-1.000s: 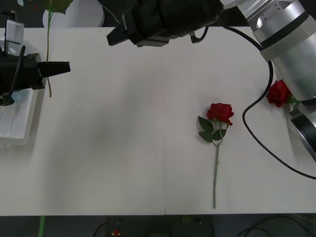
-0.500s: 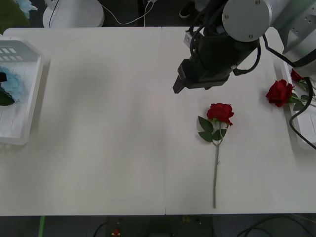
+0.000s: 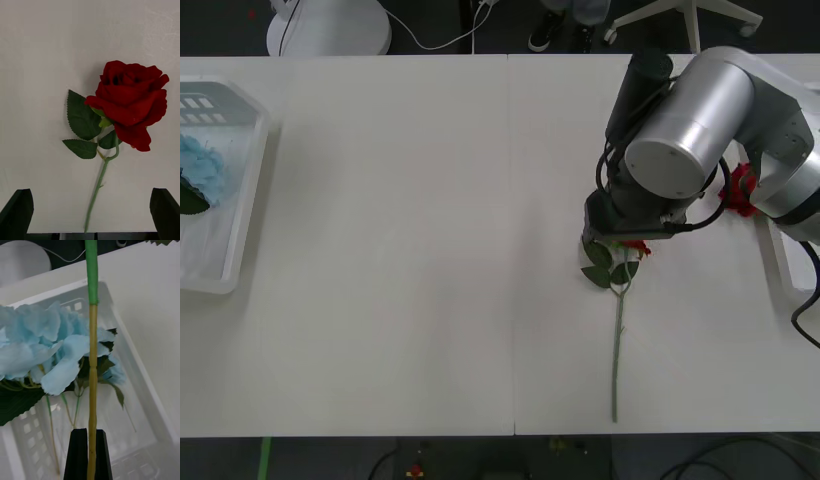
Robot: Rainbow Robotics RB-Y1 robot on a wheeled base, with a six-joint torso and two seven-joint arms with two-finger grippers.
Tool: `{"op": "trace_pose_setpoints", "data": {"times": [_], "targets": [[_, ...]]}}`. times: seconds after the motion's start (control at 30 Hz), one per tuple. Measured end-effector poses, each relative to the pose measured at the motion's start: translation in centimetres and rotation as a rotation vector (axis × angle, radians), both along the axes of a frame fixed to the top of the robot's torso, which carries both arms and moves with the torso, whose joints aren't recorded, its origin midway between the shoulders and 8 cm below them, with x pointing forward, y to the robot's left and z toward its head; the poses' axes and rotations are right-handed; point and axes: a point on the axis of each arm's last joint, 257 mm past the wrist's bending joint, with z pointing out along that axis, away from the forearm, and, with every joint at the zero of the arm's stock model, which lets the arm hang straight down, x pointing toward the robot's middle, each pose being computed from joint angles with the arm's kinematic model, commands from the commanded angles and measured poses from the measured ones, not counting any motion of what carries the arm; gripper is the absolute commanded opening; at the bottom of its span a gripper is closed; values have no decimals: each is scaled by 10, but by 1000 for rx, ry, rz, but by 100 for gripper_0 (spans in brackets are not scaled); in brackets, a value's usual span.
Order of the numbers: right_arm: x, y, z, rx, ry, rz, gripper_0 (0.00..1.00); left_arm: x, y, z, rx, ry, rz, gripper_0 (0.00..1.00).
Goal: Put the red flowers into the right box and the blue flowers into the left box
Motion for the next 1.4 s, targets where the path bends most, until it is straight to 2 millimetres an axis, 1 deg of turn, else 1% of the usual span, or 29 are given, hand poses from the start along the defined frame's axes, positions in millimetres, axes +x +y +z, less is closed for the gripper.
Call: {"op": "trace_pose_setpoints", "data": {"times": [0.13, 0.27, 0.33, 0.4, 0.53, 0.63, 0.73, 0.77, 0.8, 0.83, 0.87, 0.9, 0.93, 1.07, 1.13, 1.2, 1.33, 1.4], "targets": [[-4, -2, -28, -20, -4, 17, 90, -10, 21, -15, 87, 65, 32, 0], [-5, -6, -48, -13, -14, 13, 90, -18, 35, -30, 153, 122, 54, 0], [-5, -9, -57, -3, -12, -1, 89, -23, 41, -43, 186, 158, 62, 0], [-3, -19, -66, -7, -5, -29, 90, -28, 47, -57, 222, 200, 70, 0], [8, -39, -79, -29, -6, -89, 90, -36, 52, -85, 277, 272, 76, 0], [17, -44, -87, -29, -15, -117, 89, -39, 51, -105, 303, 313, 73, 0], [21, -47, -92, -31, -19, -134, 90, -37, 47, -120, 317, 330, 69, 0], [22, -48, -93, -31, -21, -138, 90, -37, 45, -124, 319, 333, 68, 2], [23, -50, -94, -31, -20, -142, 90, -35, 44, -126, 319, 332, 66, 18], [23, -51, -95, -32, -19, -146, 89, -34, 43, -128, 319, 330, 66, 56], [23, -52, -96, -33, -16, -149, 90, -33, 42, -129, 322, 327, 66, 76], [23, -52, -97, -34, -15, -152, 90, -31, 42, -131, 327, 324, 66, 84], [23, -53, -97, -35, -14, -154, 90, -30, 42, -131, 335, 321, 66, 100], [23, -55, -98, -37, -12, -157, 89, -30, 41, -136, 350, 331, 57, 100], [24, -55, -99, -34, -13, -161, 90, -28, 38, -136, 336, 326, 53, 100], [25, -55, -101, -29, -14, -165, 90, -26, 25, -136, 289, 317, 35, 100], [28, -49, -107, -11, -14, -170, 90, -29, -10, -135, 154, 321, -30, 100], [27, -47, -108, -6, -10, -170, 90, -33, -20, -131, 113, 326, -53, 100]]}}
